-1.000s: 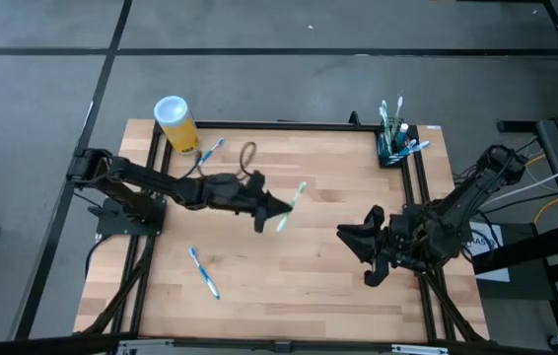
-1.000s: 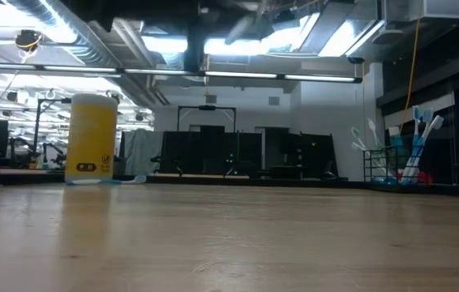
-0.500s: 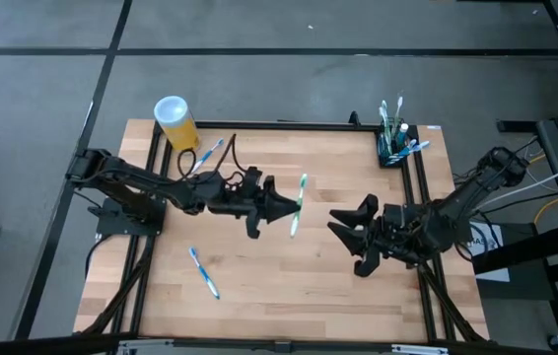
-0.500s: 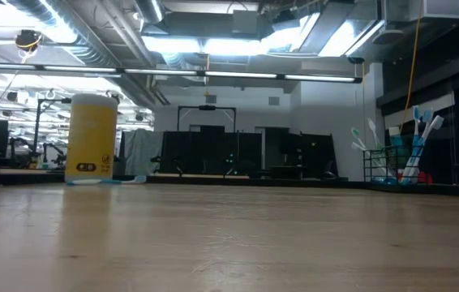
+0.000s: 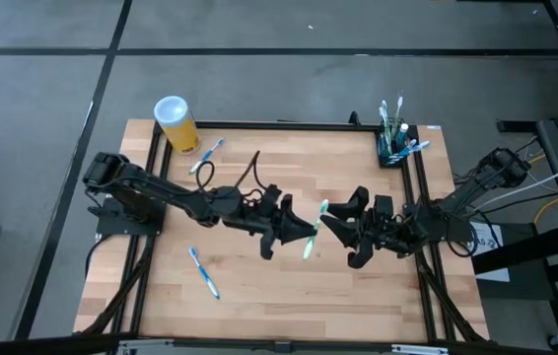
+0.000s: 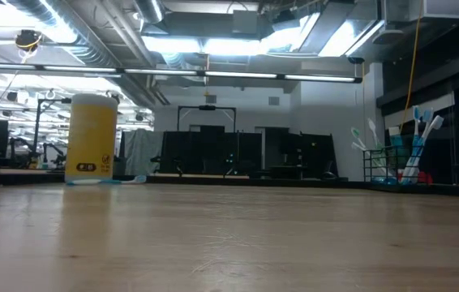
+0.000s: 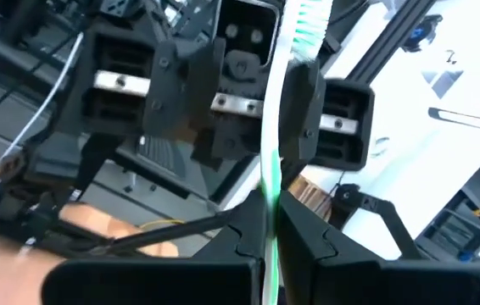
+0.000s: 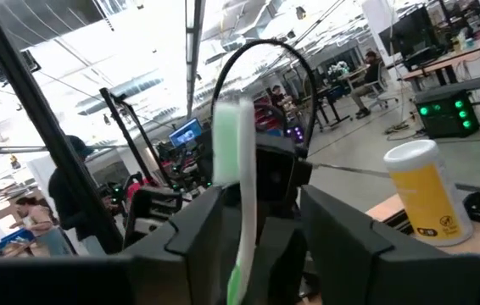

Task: Pick & Place toothbrushing station
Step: Put the green toothbrush into the mesh organizer

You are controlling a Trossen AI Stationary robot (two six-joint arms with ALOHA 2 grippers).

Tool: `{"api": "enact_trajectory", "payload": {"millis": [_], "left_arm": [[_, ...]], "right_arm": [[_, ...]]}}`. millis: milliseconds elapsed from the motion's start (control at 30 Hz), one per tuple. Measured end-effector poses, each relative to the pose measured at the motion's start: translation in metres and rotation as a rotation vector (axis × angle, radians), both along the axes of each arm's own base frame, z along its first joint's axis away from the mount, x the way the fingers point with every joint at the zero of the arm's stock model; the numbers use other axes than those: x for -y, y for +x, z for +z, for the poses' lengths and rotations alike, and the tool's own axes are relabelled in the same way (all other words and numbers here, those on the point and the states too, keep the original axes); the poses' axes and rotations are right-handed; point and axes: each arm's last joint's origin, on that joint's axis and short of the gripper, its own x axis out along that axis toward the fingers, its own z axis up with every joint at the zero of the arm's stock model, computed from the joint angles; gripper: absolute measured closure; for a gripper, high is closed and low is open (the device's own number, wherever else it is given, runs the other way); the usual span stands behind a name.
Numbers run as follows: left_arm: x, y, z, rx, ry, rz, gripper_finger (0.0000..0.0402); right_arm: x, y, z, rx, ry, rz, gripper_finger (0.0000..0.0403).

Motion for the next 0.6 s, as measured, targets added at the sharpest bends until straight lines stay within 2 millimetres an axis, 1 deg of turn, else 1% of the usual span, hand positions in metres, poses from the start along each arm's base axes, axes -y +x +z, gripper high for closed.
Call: {"api": "enact_trajectory", "payload": {"millis": [100, 200, 267, 333, 467, 500, 600], "left_arm": [[0.002, 0.007, 0.005, 0.018, 0.000, -0.015, 0.0395], [0.003, 0.013, 0.003, 0.014, 0.001, -0.019, 0.0395], [0.004, 0.016, 0.002, 0.010, -0.003, -0.021, 0.0395], [0.004, 0.017, 0.002, 0.011, -0.007, -0.023, 0.0395], [0.004, 0.018, 0.002, 0.008, -0.010, -0.019, 0.0395], [0.004, 0.017, 0.002, 0.012, -0.010, -0.018, 0.0393], [0.004, 0.018, 0.002, 0.007, -0.009, -0.017, 0.0384]], "right_arm": [[-0.001, 0.001, -0.001, -0.005, 0.010, 0.018, 0.0245], [-0.001, 0.001, -0.002, -0.013, 0.016, 0.021, 0.0246], [-0.001, 0.001, -0.002, -0.011, 0.021, 0.022, 0.0256], [-0.001, 0.001, -0.002, -0.011, 0.019, 0.021, 0.0283], [-0.002, 0.000, 0.001, -0.016, -0.031, 0.014, 0.0378], [-0.003, -0.001, 0.004, -0.018, -0.047, 0.006, 0.0385], [-0.006, 0.000, 0.011, -0.038, -0.094, -0.041, 0.0386]]}}
